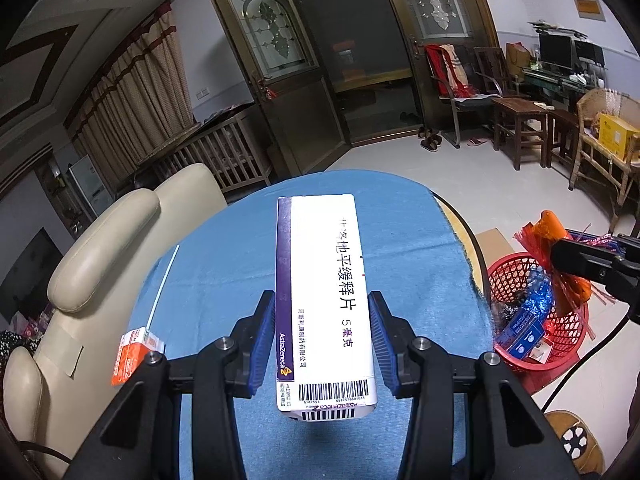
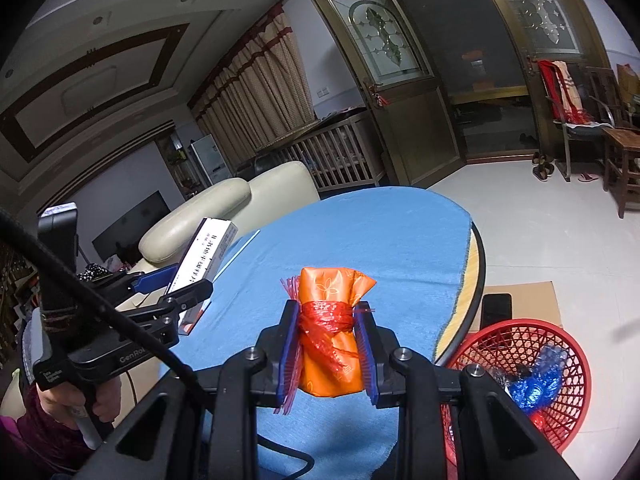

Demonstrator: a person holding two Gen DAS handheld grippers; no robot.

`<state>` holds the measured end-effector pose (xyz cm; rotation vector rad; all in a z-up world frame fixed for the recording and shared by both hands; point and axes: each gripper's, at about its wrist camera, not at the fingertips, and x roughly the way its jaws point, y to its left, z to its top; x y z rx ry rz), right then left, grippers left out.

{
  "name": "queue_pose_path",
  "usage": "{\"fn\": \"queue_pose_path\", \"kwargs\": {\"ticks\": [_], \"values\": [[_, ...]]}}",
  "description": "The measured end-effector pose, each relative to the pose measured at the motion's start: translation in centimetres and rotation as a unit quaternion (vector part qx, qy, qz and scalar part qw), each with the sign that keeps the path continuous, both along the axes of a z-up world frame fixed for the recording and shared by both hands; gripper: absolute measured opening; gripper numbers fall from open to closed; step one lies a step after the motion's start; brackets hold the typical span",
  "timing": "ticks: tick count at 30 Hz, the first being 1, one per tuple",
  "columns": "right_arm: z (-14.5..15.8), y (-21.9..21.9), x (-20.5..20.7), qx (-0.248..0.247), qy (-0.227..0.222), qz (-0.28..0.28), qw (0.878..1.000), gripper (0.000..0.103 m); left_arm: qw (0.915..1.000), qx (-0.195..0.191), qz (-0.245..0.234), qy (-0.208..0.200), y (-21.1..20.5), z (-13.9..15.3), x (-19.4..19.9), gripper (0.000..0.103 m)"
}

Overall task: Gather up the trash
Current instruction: 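Carry the medicine box with the left tool while the right tool carries the orange wrapper to the basket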

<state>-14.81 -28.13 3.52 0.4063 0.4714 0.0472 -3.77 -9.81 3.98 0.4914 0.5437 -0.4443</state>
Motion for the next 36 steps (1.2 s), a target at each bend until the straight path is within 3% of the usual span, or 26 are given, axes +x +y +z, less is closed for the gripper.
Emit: {"fn": "queue_pose_path", "kwargs": {"ticks": [36], "values": [[-0.3, -6.0, -5.8, 0.037, -0.019, -0.062, 0.997, 0.030, 0.9970, 0.038, -0.067, 0.001, -5.6, -0.2, -3.6, 0.047]]}}
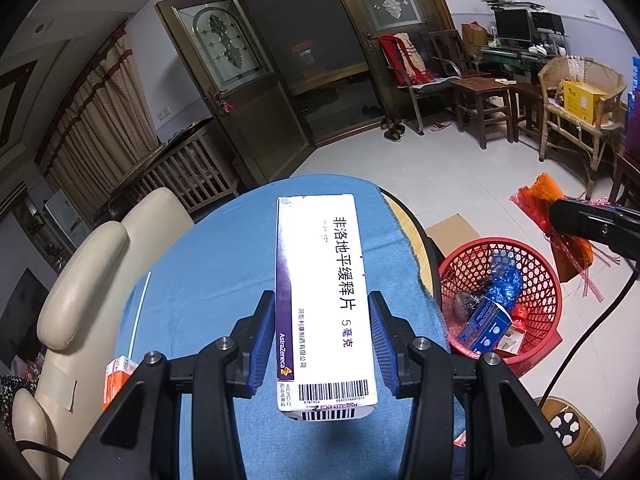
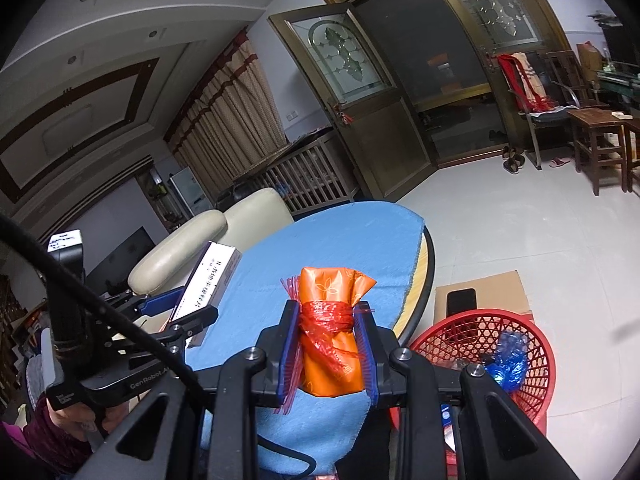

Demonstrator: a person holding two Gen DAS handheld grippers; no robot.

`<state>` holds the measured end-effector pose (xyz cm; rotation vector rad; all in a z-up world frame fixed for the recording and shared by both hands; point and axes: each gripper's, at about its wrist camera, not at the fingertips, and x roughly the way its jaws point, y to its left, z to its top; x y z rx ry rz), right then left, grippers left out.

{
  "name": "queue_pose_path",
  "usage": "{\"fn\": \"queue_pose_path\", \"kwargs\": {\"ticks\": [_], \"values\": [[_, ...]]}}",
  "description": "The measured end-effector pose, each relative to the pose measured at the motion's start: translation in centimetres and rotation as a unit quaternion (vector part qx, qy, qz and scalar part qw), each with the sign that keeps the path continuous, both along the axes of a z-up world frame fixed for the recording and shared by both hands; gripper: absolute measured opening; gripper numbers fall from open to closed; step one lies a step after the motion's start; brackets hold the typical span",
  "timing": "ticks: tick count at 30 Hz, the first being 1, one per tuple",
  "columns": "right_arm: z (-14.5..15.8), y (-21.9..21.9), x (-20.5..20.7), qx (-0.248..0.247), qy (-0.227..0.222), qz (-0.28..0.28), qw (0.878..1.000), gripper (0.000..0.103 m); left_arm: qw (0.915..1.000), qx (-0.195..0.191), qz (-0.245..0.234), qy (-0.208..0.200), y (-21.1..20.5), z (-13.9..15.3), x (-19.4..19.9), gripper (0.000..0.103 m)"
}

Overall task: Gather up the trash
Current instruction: 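Carry the medicine box with the left tool while the right tool carries the orange wrapper to the basket, then open the left tool to drop the medicine box while the right tool drops the orange wrapper into the basket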

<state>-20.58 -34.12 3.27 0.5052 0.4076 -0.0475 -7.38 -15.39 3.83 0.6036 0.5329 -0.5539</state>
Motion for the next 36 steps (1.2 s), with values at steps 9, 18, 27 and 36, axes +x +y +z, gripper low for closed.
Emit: {"fn": "queue_pose_path", "kwargs": {"ticks": [9, 18, 27, 36], "values": [[0.0, -1.3, -0.8, 0.010, -0.005, -0.011, 1.000, 0.030, 0.9998, 0.011, -0.017, -0.001, -1.8, -0.1, -0.8, 0.047], [0.2, -1.6, -2.1, 0.016, -0.009, -0.024, 1.000, 0.030, 0.9992, 0.023, -0.032, -0.008, -3.4, -0.2, -1.5, 0.047], [0.3, -2.2, -3.1, 0.026, -0.009, -0.037, 0.999, 0.030, 0.9982, 0.036, -0.047, -0.004, -5.1, -0.8, -2.1, 0.047], [-0.8, -3.8, -3.6, 0.041, 0.004, -0.058, 0.997, 0.030, 0.9969, 0.042, -0.065, 0.015, -6.9, -1.9, -1.9, 0.047]]}}
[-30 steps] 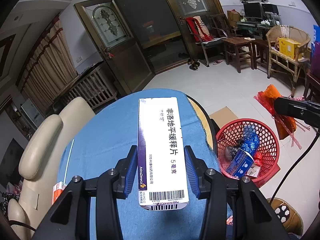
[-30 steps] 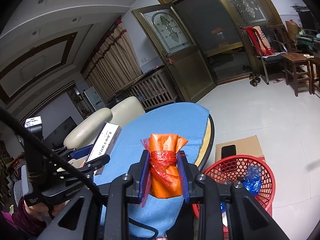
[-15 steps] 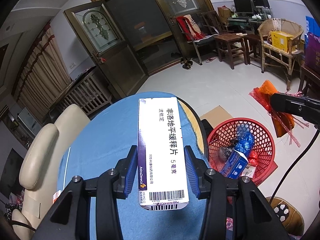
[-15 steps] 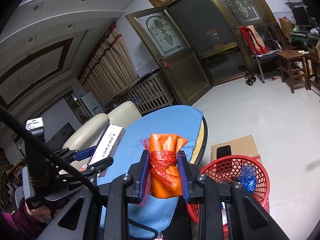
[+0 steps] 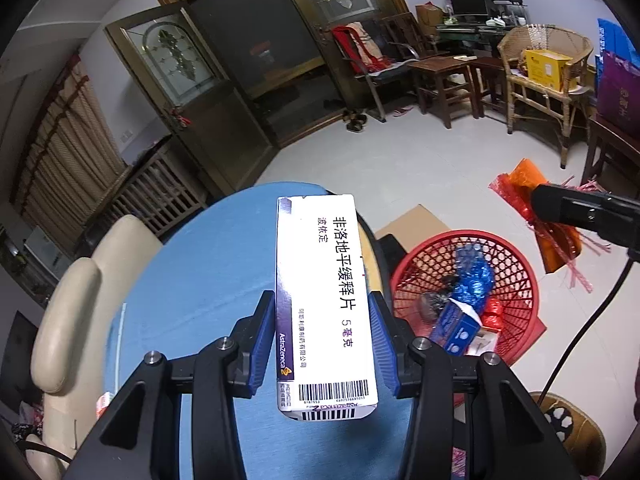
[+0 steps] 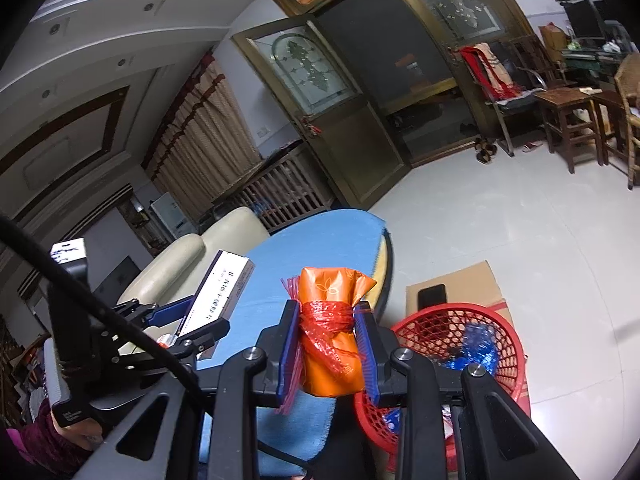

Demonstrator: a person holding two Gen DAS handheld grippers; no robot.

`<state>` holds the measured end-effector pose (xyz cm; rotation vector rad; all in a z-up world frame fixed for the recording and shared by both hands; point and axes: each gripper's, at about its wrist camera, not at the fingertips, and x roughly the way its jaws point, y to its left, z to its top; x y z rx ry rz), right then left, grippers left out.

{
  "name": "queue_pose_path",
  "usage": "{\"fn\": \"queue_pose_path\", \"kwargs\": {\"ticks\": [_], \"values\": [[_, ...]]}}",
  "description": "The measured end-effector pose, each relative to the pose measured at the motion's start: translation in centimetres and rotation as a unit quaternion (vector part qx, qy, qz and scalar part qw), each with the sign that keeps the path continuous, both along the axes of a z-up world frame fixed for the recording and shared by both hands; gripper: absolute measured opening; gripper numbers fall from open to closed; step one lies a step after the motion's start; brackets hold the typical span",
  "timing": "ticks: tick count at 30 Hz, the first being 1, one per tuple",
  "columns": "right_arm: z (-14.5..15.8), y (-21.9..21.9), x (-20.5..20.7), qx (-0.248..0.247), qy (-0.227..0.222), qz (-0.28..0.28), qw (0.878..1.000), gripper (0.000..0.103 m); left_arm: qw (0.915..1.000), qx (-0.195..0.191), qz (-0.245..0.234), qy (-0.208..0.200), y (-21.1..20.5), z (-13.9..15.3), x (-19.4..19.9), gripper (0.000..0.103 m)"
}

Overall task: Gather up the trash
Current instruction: 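Open the left tool to drop the medicine box while the right tool drops the orange wrapper into the basket, then return both tools from the basket to the table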

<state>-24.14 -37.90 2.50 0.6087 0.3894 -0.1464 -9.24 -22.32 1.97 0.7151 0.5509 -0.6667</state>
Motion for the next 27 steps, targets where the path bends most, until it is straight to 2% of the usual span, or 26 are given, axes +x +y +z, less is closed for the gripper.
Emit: {"fn": "queue_pose_path", "kwargs": {"ticks": [4, 7, 12, 14, 15, 17, 19, 26, 27], "values": [[-1.6, -1.1, 0.1, 0.000, 0.024, -0.025, 0.999, 0.030, 0.9993, -0.005, -0.017, 0.033, -1.1, -0.9, 0.4, 0.047], [-3.0, -2.3, 0.0, 0.022, 0.034, -0.037, 0.998, 0.030, 0.9960, -0.017, -0.040, 0.078, -2.4, -1.7, 0.8, 0.047], [-5.1, -4.2, -0.1, 0.054, 0.052, -0.063, 0.995, 0.032, 0.9825, -0.034, -0.076, 0.167, -4.3, -3.6, 2.2, 0.050], [-6.0, -4.8, 0.0, 0.073, 0.060, -0.063, 0.994, 0.036, 0.9797, -0.038, -0.075, 0.182, -4.9, -4.3, 2.7, 0.058], [-6.4, -4.9, 0.1, 0.081, 0.064, -0.063, 0.993, 0.051, 0.9809, -0.035, -0.067, 0.179, -5.0, -4.6, 2.9, 0.063], [-7.5, -5.3, 0.2, 0.097, 0.085, -0.074, 0.989, 0.075, 0.9812, -0.033, -0.064, 0.179, -4.8, -4.9, 3.1, 0.064], [-8.0, -5.3, 0.2, 0.110, 0.080, -0.074, 0.988, 0.075, 0.9849, -0.026, -0.052, 0.163, -4.1, -4.9, 3.1, 0.064], [-5.8, -2.9, 1.4, 0.068, 0.067, -0.048, 0.994, 0.075, 0.9973, -0.034, 0.016, 0.063, 1.6, -1.8, 3.2, 0.067], [-5.2, -2.3, 1.8, 0.060, 0.067, -0.039, 0.995, 0.075, 0.9976, -0.039, 0.028, 0.049, 2.7, -1.2, 3.2, 0.071]]}}
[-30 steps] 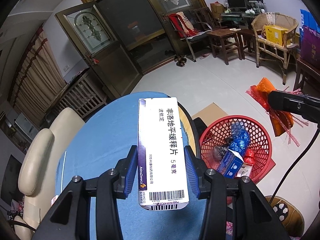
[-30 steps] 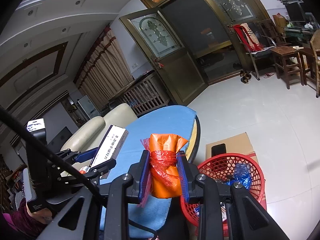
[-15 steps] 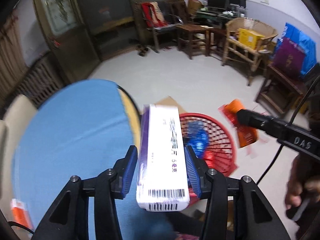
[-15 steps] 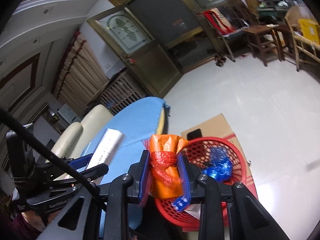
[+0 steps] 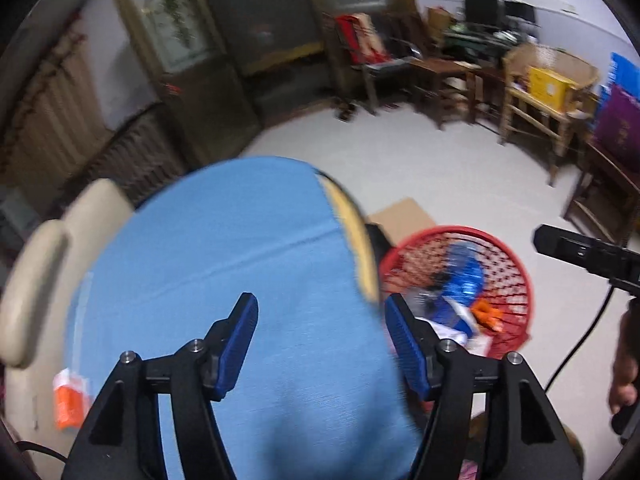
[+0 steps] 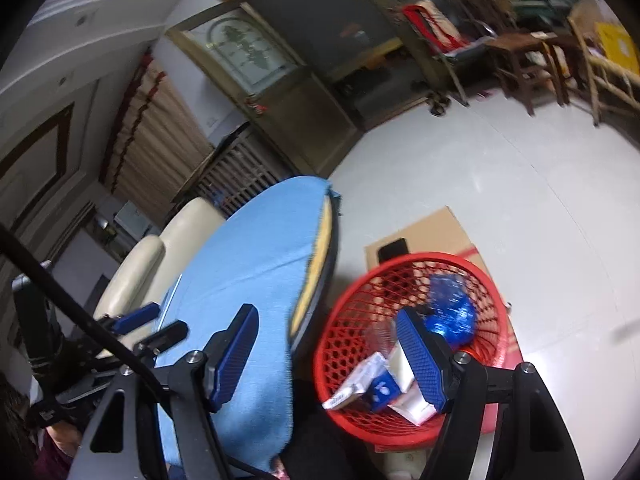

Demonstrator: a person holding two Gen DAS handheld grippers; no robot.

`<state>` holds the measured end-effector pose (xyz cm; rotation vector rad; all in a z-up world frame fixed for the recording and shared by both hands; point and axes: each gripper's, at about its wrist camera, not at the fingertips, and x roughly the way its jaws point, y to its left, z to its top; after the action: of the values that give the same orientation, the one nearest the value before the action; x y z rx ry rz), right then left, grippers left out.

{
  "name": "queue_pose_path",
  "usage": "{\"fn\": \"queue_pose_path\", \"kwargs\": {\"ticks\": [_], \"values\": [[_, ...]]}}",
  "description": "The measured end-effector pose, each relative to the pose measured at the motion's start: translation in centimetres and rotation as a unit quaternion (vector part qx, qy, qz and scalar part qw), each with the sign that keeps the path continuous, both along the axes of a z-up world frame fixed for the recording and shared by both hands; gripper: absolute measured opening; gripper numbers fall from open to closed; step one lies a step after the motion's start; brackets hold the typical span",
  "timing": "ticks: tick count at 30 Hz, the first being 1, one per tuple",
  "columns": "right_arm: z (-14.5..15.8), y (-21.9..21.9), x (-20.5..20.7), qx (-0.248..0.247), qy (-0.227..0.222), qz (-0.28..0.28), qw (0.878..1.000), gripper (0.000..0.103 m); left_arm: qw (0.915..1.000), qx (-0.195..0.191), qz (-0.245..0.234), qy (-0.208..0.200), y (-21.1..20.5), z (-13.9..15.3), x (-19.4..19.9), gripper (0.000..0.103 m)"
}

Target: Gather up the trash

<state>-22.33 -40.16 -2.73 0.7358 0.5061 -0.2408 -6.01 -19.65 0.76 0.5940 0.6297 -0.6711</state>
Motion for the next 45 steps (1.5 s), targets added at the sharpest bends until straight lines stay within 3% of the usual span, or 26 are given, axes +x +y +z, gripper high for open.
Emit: {"fn": "queue_pose_path", "kwargs": {"ticks": [6, 12, 18, 21, 28, 36, 45], "values": [[3.2, 4.7, 3.1, -0.033, -0.010, 0.056, 0.998, 0.075, 0.9947, -0.028, 0.091, -0.041, 7.3, 3.0, 1.9, 0.075], [6.6, 10.6, 6.9, -0.079, -0.013, 0.110, 0.991, 0.075, 0.9784, -0.057, 0.185, -0.073, 14.9, 5.2, 3.4, 0.075], [9.3, 16.5, 10.1, -0.124, -0.004, 0.132, 0.984, 0.075, 0.9644, -0.078, 0.235, -0.093, 20.0, 6.5, 3.4, 0.075], [10.0, 19.2, 11.4, -0.153, 0.013, 0.132, 0.979, 0.075, 0.9582, -0.088, 0.253, -0.099, 21.9, 6.8, 3.3, 0.086], [10.9, 24.9, 12.8, -0.203, 0.025, 0.156, 0.966, 0.075, 0.9480, -0.100, 0.280, -0.113, 25.4, 7.1, 3.5, 0.086], [10.1, 28.8, 13.4, -0.217, 0.028, 0.176, 0.960, 0.075, 0.9446, -0.105, 0.292, -0.106, 27.6, 6.8, 3.2, 0.087], [9.8, 30.2, 14.0, -0.227, 0.029, 0.186, 0.955, 0.075, 0.9420, -0.104, 0.303, -0.100, 29.0, 6.1, 2.5, 0.087]]}}
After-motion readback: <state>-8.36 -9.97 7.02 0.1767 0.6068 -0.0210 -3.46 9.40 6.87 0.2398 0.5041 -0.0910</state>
